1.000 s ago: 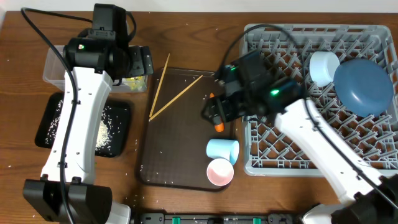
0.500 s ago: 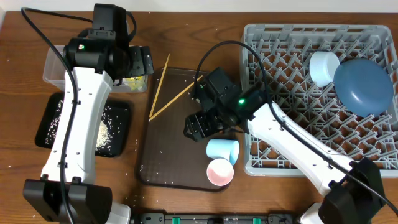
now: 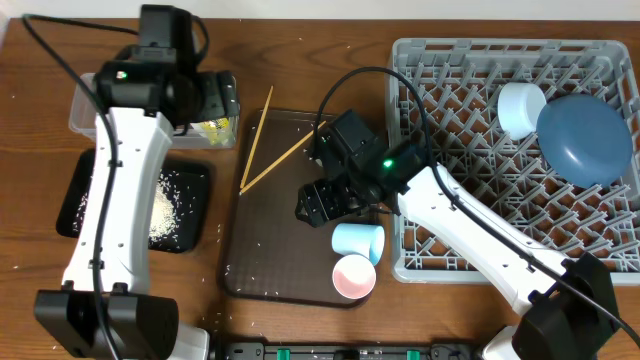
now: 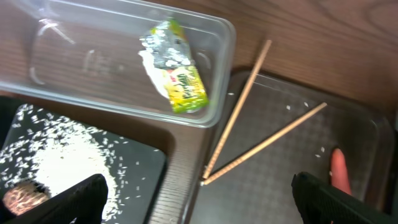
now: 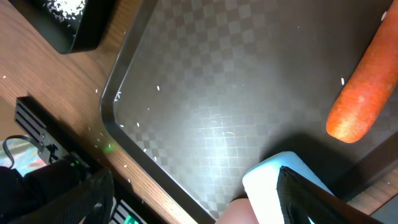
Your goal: Sort waste into correct bins and load items into the dishwasher rack
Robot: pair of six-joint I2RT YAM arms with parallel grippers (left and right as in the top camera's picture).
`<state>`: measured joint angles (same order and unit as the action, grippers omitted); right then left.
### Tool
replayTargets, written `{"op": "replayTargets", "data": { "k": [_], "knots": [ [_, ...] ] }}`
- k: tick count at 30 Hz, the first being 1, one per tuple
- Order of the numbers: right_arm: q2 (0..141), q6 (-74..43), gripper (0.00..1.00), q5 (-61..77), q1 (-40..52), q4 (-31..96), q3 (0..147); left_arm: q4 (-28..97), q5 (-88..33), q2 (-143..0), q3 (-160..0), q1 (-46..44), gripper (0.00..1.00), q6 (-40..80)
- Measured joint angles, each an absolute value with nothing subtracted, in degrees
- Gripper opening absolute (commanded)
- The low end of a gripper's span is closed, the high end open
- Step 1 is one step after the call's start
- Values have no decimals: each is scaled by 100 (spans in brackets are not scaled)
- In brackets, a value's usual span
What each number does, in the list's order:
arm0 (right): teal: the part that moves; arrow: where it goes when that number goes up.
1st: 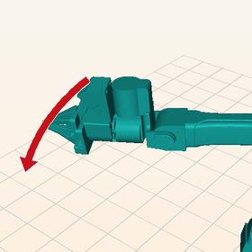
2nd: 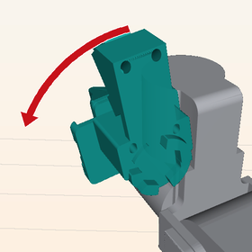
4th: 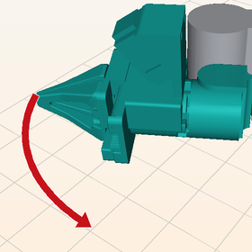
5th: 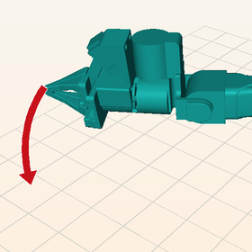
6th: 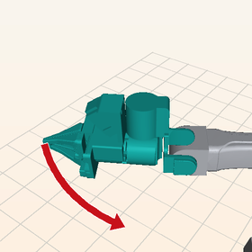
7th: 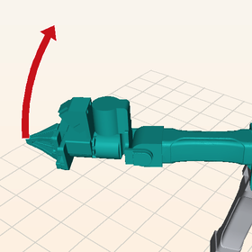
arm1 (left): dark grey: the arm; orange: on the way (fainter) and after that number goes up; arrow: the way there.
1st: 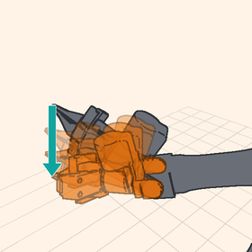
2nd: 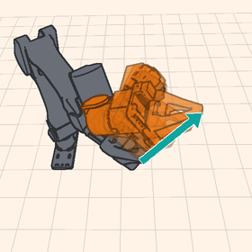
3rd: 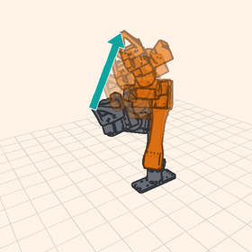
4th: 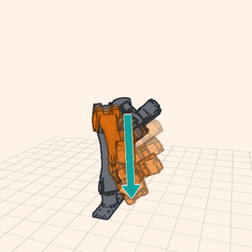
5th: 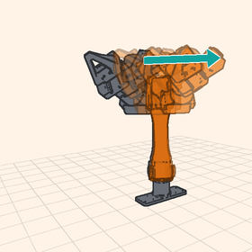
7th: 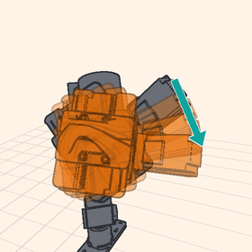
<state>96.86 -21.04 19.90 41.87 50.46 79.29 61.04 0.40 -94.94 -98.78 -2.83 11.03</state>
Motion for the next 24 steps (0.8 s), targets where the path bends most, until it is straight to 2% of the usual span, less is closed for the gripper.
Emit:
{"op": "replayTargets", "data": {
  "k": [7, 13, 24],
  "knots": [
    [9686, -2307, 67, 1719, 4318, 5057, 7929, 6104, 43, -9494, -9878, 360, 95, 1474],
    [9686, -2851, 71, 1107, 4375, 5695, 7920, 6104, 45, -9494, -9878, 711, 95, 1623],
    [9686, -3186, 74, 779, 4372, 6060, 7920, 6099, 43, -9494, -9878, 735, 95, 1653]
  ]
}}
